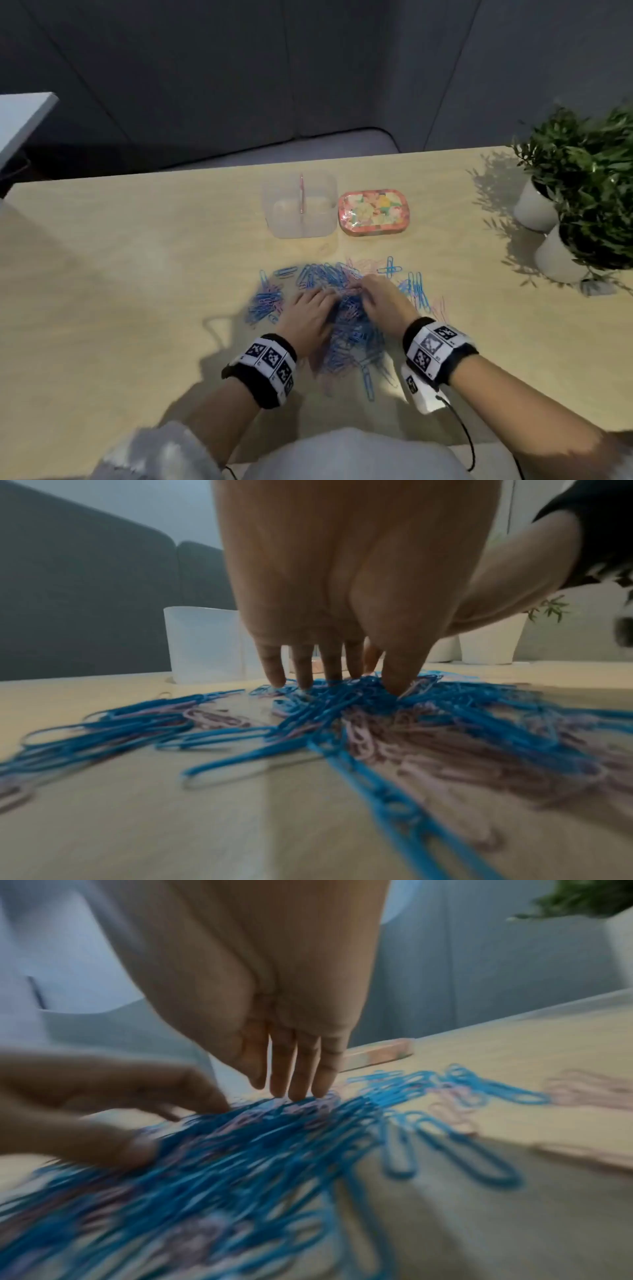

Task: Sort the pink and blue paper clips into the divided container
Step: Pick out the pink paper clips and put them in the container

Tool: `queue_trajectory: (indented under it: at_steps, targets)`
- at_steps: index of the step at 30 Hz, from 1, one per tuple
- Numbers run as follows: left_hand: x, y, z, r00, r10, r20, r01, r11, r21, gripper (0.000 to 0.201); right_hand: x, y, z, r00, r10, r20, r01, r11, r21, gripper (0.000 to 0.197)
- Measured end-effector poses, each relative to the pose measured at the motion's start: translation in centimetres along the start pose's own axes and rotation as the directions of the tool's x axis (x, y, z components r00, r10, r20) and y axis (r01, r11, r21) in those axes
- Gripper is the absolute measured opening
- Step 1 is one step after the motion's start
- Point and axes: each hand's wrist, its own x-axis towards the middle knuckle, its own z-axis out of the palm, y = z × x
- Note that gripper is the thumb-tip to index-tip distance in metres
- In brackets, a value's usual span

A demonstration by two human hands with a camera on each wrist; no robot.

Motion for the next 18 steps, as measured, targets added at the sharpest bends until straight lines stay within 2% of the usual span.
queue_trajectory:
  at_steps: [3,5,8,11,14,18]
  targets:
    - [-0.2,-1.0,0.0,1.0,-0.025,0.015,0.023,0.994,0.109,0.052,1.3,2.8,-2.1,0.987,0.102,-0.127,-0.114,0.989,-0.094,0.034]
    - [0.2,-1.1,-0.4,0.998,-0.055,-0.035,0.059,0.992,0.109,0.047,1.6,4.2,-3.3,0.984,0.145,-0.105,-0.162,0.971,-0.177,0.034]
    - [2.2,-0.4,-1.2,0.998,0.012,-0.068,-0.005,0.995,0.099,0.044,1.1,5.1,-3.3,0.983,0.146,-0.11,-0.168,0.958,-0.234,0.031]
    - [4.2,0.0,-1.3,0.998,0.048,-0.028,-0.046,0.997,0.066,0.053,0.8,5.4,-3.5,0.967,0.179,-0.18,-0.215,0.955,-0.203,0.028]
    - [5.2,-0.6,-1.0,0.999,0.032,0.006,-0.032,0.997,0.066,0.057,1.2,4.6,-3.5,0.966,0.167,-0.2,-0.205,0.961,-0.186,0.027]
    - [4.5,-2.1,-0.9,0.999,0.05,-0.017,-0.048,0.992,0.115,0.059,1.4,2.6,-2.9,0.992,0.089,-0.088,-0.102,0.983,-0.152,0.025]
